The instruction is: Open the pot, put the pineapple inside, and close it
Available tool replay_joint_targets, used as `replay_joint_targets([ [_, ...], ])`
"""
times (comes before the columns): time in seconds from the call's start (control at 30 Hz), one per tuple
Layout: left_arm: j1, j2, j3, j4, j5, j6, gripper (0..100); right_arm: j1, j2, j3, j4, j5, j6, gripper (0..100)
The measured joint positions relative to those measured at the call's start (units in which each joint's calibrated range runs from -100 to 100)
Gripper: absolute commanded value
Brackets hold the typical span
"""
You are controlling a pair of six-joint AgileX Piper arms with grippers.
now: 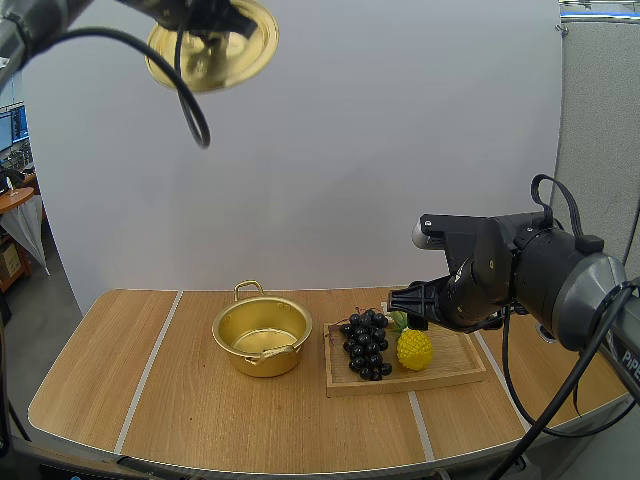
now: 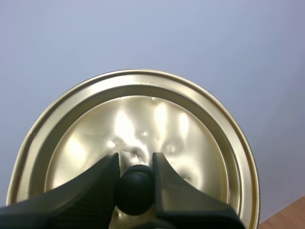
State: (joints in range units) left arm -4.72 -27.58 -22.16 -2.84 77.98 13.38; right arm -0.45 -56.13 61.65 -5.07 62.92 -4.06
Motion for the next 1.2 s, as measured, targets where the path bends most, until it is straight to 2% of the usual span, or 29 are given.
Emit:
replay_joint_targets([
  [0.5, 0.00, -0.1, -4.3, 1.6, -9.9, -0.4, 0, 0.0, 2.1, 0.0, 0.0, -9.5, -1.3, 100],
  [0.83, 0.00, -0.1, -4.3, 1.7, -11.3, -0.4, 0, 0.0, 14.6, -0.3, -0.1, -17.7, -3.5, 100],
  [1.2, 0.00, -0.1, -4.3, 1.8, -12.5, -0.4, 0, 0.0, 26.6, -6.5, -0.2, -19.7, -3.5, 100],
])
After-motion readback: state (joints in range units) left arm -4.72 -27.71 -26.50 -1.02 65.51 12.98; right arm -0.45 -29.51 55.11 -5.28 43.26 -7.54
